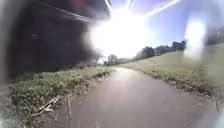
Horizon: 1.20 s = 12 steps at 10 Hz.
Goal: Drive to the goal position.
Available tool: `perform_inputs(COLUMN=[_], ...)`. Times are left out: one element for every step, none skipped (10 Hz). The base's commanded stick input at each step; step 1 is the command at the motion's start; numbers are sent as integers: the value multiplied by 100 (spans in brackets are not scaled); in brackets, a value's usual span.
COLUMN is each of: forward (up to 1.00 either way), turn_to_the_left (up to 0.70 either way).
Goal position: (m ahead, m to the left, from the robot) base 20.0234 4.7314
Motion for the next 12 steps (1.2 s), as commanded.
perform_inputs(forward=[45, 45, 45, 45, 45, 45, 45, 45, 45, 45, 45, 45], turn_to_the_left=[0, 0, 0, 0, 0, 0, 0, 0, 0, 0, 0, 0])
